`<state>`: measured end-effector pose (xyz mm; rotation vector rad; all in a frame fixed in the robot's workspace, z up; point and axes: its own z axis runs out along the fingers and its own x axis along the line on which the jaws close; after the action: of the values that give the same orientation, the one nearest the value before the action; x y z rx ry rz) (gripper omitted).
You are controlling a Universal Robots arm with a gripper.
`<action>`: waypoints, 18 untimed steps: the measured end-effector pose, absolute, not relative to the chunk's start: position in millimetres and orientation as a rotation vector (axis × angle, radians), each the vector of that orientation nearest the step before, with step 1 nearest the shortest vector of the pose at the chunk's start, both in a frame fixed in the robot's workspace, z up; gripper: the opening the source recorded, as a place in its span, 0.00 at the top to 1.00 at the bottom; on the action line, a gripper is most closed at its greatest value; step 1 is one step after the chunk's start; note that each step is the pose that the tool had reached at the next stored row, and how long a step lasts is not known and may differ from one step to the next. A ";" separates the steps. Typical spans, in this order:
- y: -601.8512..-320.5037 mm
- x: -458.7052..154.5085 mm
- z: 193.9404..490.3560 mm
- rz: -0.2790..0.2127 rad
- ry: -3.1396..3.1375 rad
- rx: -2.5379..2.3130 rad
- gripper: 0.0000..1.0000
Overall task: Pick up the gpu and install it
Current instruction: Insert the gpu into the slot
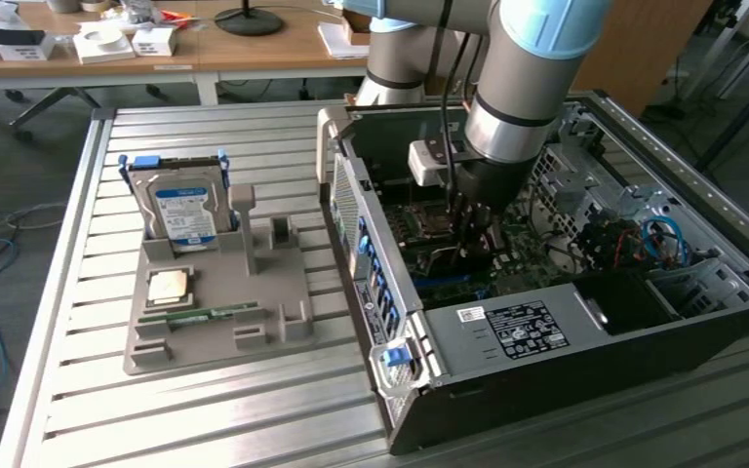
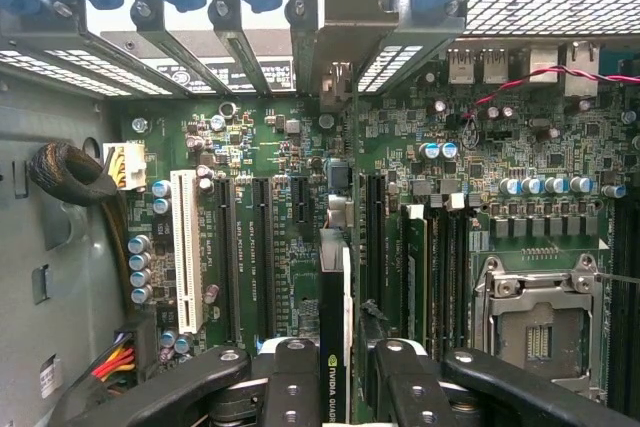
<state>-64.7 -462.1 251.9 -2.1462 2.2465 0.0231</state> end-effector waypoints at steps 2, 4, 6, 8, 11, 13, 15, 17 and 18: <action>-462.1 -64.8 251.8 0.022 2.247 -2.146 0.73; -462.1 -64.7 252.0 0.022 2.247 -2.146 0.67; -462.2 -64.7 252.1 0.022 2.247 -2.147 0.67; -462.1 -64.6 252.0 0.022 2.247 -2.147 0.67; -462.2 -64.7 254.9 0.022 2.247 -2.147 0.67; -462.2 -64.7 258.9 0.022 2.247 -2.147 0.67; -462.1 -64.7 263.7 0.022 2.247 -2.147 0.67; -462.2 -64.7 268.4 0.022 2.247 -2.147 0.67; -462.2 -64.7 270.9 0.022 2.247 -2.147 0.67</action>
<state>-64.7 -462.2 270.9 -2.1465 2.2466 0.0220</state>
